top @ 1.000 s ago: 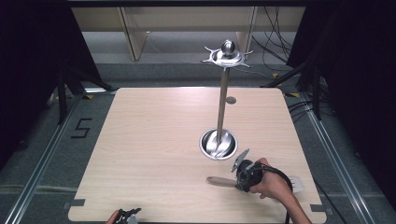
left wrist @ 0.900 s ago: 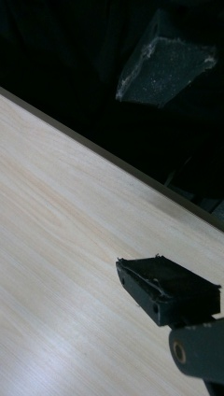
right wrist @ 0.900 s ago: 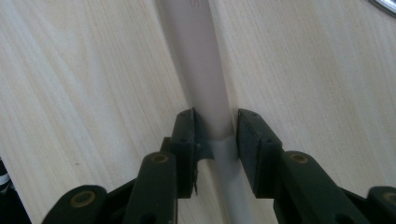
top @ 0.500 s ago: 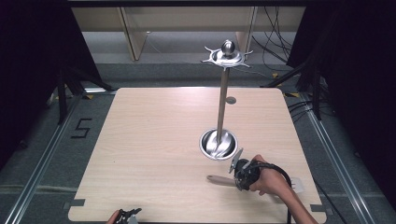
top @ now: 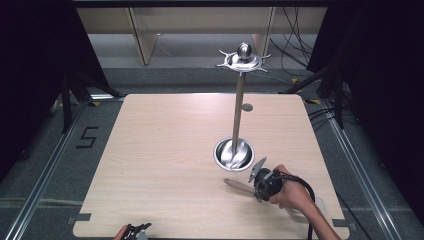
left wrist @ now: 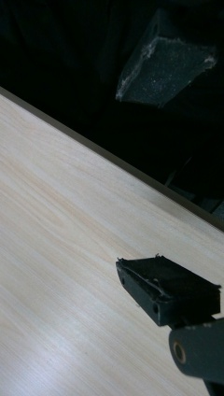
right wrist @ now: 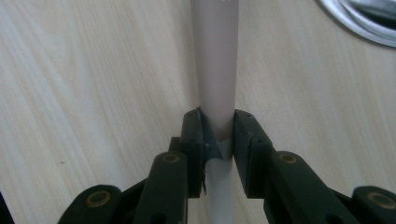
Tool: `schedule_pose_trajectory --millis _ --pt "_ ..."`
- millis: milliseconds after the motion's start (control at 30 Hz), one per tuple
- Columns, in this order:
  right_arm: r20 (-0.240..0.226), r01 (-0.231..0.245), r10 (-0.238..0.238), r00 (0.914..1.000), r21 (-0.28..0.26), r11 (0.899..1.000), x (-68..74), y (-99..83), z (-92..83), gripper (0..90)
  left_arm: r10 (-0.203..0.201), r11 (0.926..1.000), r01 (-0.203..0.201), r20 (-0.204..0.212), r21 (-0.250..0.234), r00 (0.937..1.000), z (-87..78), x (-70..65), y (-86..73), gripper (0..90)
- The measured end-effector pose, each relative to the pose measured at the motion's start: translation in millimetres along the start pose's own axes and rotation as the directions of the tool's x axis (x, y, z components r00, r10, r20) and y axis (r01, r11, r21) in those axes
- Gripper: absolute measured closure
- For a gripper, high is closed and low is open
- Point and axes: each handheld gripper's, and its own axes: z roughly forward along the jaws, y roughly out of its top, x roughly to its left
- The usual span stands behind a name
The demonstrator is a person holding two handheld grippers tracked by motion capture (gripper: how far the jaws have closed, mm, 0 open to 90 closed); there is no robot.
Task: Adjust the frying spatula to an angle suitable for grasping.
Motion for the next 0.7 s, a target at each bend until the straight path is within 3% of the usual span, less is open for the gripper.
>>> schedule_pose_trajectory --millis 67,200,233,300,367,500,533,567,600,633,700 --pt "-0.001 -0.012 0.012 0.9999 -0.041 0.999 -1.8 -3.8 -4.4 75.6 0.007 1.0000 -0.007 -0.023 0.000 0.9997 -1.1 0.3 0.3 15.0" --pt "-0.001 -0.035 0.036 0.9994 -0.106 0.994 -3.6 -10.2 -14.3 75.6 0.001 1.0000 -0.001 -0.011 0.000 0.9999 -0.8 0.0 0.2 15.0" --pt "0.003 -0.070 0.071 0.9975 -0.125 0.990 -3.1 -13.1 -19.6 75.6 0.003 1.0000 -0.003 -0.015 0.000 0.9999 -1.0 -0.2 0.4 15.0" --pt "0.012 -0.066 0.069 0.9976 -0.147 0.987 -4.3 -14.7 -22.4 75.6 0.003 1.0000 -0.003 -0.014 0.000 0.9999 -1.0 -0.1 0.4 15.0" --pt "0.026 -0.076 0.083 0.9962 -0.195 0.978 -4.8 -19.4 -30.5 75.6 -0.004 1.0000 0.004 0.001 -0.002 1.0000 0.1 -0.1 0.2 15.0" --pt "0.044 -0.100 0.117 0.9922 -0.276 0.956 -5.0 -29.1 -43.6 75.6 0.000 1.0000 0.000 -0.016 0.001 0.9999 -0.7 -0.2 0.3 15.0" --pt "0.044 -0.100 0.117 0.9922 -0.276 0.956 -5.0 -29.1 -43.6 75.6 -0.004 1.0000 0.004 0.003 -0.002 1.0000 0.3 -0.2 0.2 15.0" --pt "0.061 -0.123 0.149 0.9870 -0.305 0.944 -3.7 -32.8 -50.8 75.6 -0.006 1.0000 0.006 -0.003 -0.004 1.0000 0.3 -0.1 0.4 15.0" --pt "0.061 -0.123 0.149 0.9870 -0.305 0.944 -3.7 -32.8 -50.8 75.6 -0.006 1.0000 0.006 -0.003 -0.004 1.0000 0.3 -0.1 0.4 15.0" --pt "0.068 -0.147 0.180 0.9812 -0.340 0.929 -3.2 -36.0 -56.7 75.6 -0.007 1.0000 0.007 -0.007 -0.005 0.9999 0.5 0.1 0.3 15.0" --pt "0.066 -0.157 0.195 0.9787 -0.375 0.914 -3.9 -39.7 -63.5 75.7 -0.006 1.0000 0.006 -0.011 -0.004 0.9999 0.8 -0.1 0.3 15.0"
